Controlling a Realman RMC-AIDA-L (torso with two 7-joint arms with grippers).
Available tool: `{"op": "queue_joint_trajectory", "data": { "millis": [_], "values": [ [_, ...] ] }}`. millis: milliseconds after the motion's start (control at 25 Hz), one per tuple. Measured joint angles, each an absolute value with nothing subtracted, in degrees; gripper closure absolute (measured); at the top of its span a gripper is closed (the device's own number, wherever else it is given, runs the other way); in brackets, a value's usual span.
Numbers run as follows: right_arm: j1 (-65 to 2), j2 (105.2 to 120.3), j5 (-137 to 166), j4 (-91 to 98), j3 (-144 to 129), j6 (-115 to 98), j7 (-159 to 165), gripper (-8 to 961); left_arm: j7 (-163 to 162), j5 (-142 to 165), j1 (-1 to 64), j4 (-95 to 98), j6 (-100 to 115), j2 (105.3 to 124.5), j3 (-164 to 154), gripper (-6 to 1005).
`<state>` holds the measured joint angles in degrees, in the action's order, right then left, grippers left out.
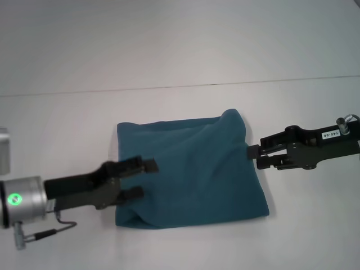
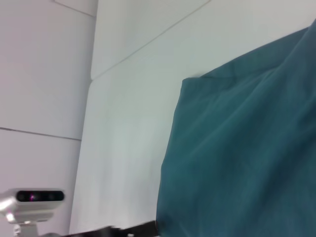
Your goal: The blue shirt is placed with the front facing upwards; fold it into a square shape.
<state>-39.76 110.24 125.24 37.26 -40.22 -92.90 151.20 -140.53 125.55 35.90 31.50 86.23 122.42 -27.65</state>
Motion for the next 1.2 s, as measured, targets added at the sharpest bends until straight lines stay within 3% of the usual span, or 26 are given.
{"op": "queue_joint_trajectory", "data": {
  "millis": [360, 720, 840, 1000, 1080, 1200],
  "values": [
    [-39.2, 109.85, 125.4, 37.2, -40.2, -92.7, 151.1, 424, -141.5, 129.1, 35.4, 30.0, 77.0, 122.19, -31.7, 61],
    [-39.0, 110.31, 122.3, 37.4, -40.1, -94.1, 135.6, 413, -132.4, 121.5, 31.1, 42.4, 100.1, 120.69, -29.1, 64],
    [-37.0, 113.2, 121.1, 37.6, -39.6, -92.3, 116.3, 409, -117.9, 122.7, 29.2, 43.4, 104.6, 120.15, -29.0, 64],
    [-33.5, 118.28, 120.6, 38.5, -39.4, -88.9, 92.7, 388, -94.3, 122.9, 24.8, 44.8, 104.7, 121.86, -28.6, 59],
    [-32.4, 119.25, 120.8, 39.0, -40.4, -89.4, 87.0, 353, -88.4, 122.1, 23.2, 45.4, 104.4, 122.62, -28.3, 58],
    [-30.7, 119.36, 121.0, 38.7, -42.6, -91.9, 85.3, 301, -86.5, 122.2, 21.6, 45.7, 105.2, 123.03, -27.9, 60]
  ]
}}
